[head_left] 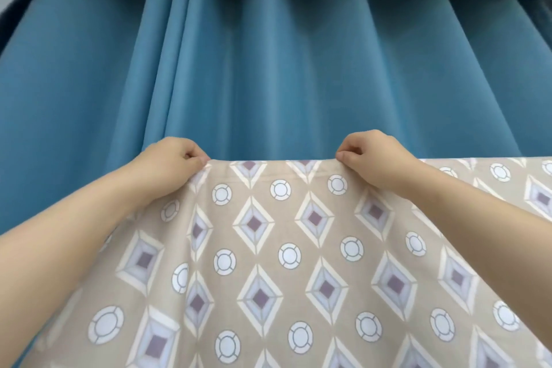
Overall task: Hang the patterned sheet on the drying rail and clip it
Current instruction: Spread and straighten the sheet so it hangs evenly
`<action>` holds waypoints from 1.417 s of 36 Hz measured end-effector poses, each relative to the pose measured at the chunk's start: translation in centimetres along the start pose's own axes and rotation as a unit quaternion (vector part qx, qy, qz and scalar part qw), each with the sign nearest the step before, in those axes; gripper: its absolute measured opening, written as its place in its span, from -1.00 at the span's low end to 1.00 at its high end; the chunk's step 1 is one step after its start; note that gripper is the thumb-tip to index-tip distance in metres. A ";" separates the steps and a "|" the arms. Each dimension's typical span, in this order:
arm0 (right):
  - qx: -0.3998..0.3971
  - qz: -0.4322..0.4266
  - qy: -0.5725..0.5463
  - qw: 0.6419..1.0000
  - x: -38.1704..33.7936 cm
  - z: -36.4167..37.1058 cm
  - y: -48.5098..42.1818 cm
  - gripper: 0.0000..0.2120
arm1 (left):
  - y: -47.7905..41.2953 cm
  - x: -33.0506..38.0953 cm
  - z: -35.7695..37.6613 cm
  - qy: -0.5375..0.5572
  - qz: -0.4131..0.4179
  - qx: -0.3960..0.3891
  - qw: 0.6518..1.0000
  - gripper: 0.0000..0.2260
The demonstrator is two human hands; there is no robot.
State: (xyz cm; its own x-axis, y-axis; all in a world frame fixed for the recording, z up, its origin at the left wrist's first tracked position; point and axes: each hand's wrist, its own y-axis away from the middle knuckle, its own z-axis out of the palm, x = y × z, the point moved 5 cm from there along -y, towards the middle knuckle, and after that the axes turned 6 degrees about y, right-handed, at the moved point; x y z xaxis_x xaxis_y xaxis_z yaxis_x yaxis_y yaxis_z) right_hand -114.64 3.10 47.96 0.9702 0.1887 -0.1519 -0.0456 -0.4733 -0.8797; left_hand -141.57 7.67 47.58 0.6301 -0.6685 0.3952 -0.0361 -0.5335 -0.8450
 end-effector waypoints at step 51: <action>-0.039 -0.066 0.036 0.996 -5.3 4.1 -2.7 -0.70 | -0.4 -4.6 -0.1 0.134 -0.055 -0.007 0.989 -0.74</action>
State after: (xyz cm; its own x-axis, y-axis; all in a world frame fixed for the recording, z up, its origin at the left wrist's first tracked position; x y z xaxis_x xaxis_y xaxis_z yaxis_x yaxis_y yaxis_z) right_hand -120.60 6.89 49.26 0.9813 0.1927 -0.0021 0.0992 -0.5145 -0.8517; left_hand -144.55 10.92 46.11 0.4016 -0.7185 0.5679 0.0102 -0.6165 -0.7873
